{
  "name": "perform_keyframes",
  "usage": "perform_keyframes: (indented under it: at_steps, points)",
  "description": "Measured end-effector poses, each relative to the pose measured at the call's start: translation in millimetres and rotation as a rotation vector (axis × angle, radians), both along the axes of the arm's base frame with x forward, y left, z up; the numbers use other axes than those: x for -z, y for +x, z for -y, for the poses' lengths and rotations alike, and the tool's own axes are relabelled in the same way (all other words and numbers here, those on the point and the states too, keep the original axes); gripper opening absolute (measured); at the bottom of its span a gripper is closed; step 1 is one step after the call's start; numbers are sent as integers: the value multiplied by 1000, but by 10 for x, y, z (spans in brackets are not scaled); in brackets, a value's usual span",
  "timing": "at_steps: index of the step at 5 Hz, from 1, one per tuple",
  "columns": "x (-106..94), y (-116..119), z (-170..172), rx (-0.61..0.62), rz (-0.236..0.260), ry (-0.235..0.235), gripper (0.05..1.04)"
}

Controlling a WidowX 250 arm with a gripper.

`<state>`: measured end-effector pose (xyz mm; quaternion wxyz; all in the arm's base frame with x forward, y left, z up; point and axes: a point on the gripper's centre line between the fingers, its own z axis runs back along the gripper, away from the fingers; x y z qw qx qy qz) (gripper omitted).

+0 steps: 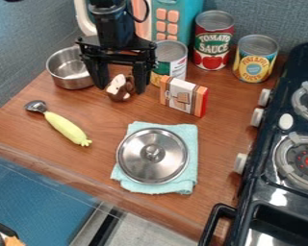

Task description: Put the brown thing in silver pot

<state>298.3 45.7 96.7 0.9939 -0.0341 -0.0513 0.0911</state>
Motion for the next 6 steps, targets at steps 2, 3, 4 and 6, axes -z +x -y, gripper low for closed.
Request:
perform_keyframes:
  at_steps: [2, 3, 4, 6]
  points:
    - [186, 158, -75, 31, -39, 10, 1001]
    - [279, 328, -167, 17, -25, 10, 1001]
    - [346, 470, -223, 19, -23, 19, 1001]
    - [514, 615, -343, 16, -45, 38, 1001]
